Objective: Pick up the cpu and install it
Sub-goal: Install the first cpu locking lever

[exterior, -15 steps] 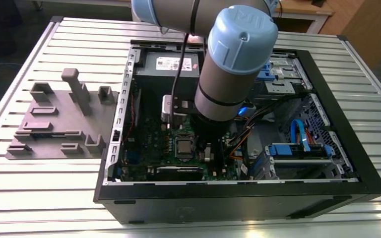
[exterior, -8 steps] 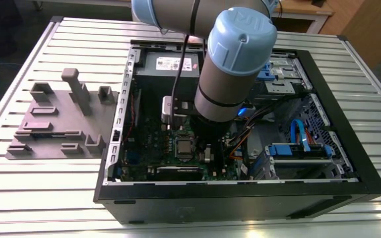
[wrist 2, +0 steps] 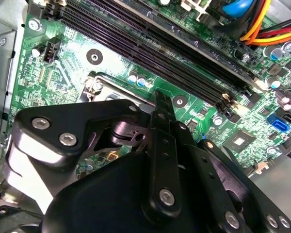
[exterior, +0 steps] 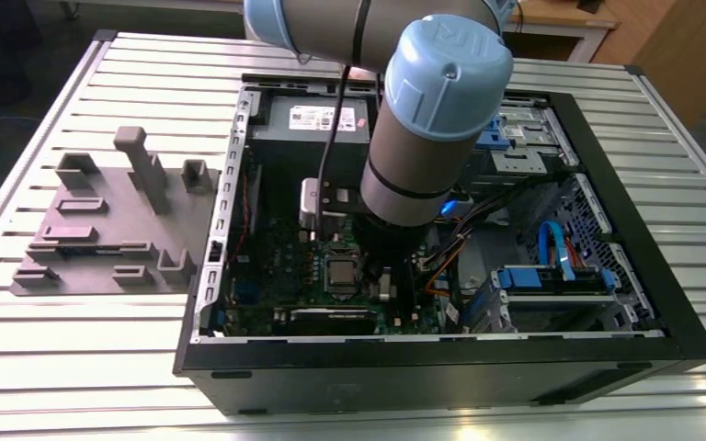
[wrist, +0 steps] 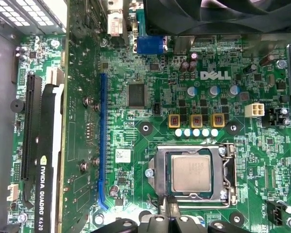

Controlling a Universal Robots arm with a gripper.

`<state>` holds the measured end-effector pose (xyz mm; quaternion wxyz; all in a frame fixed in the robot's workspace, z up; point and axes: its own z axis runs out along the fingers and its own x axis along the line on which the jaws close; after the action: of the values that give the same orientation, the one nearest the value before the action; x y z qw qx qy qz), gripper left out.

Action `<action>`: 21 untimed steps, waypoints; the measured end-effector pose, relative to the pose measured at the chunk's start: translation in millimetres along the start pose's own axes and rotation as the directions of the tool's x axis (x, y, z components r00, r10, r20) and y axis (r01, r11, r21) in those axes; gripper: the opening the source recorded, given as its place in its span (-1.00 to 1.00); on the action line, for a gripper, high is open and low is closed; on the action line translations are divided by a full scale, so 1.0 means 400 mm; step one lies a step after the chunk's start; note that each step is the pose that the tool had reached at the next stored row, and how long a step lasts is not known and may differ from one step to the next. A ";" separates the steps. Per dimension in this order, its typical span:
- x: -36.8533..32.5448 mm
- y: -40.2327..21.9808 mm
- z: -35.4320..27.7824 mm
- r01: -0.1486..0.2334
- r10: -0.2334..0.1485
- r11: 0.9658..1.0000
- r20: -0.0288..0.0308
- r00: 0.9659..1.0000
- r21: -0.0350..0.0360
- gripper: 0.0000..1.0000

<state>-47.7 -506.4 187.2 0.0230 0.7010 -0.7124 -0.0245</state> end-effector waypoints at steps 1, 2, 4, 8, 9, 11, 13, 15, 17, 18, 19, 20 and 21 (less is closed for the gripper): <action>0.000 -0.001 0.000 0.000 0.000 1.000 0.000 1.000 0.000 -0.80; 0.000 -0.002 0.000 0.000 0.000 1.000 0.001 1.000 0.000 -0.80; 0.000 -0.005 0.000 0.000 0.000 1.000 0.001 1.000 0.000 -0.80; -0.001 -0.011 0.001 0.000 0.000 1.000 0.002 1.000 0.001 -0.80; -0.001 -0.012 0.001 0.000 0.000 1.000 0.002 1.000 0.001 -0.80; 0.000 -0.011 0.000 0.000 0.000 1.000 0.001 1.000 0.000 -0.80; 0.000 -0.011 0.000 0.000 0.000 1.000 0.001 1.000 0.000 -0.80; 0.000 -0.010 -0.005 0.000 0.000 1.000 0.003 1.000 0.000 -0.80; 0.000 -0.009 -0.016 0.000 0.000 1.000 0.006 1.000 0.000 -0.80; 0.000 -0.009 -0.020 0.001 -0.001 1.000 0.007 1.000 0.000 -0.80; 0.000 -0.009 -0.023 0.001 -0.001 1.000 0.009 1.000 0.000 -0.80; 0.000 -0.008 -0.027 0.001 -0.001 1.000 0.010 1.000 0.000 -0.80; 0.000 -0.008 -0.030 0.001 -0.001 1.000 0.010 1.000 0.000 -0.80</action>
<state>-43.6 -506.6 198.8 0.0191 0.7013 -0.7121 -0.0281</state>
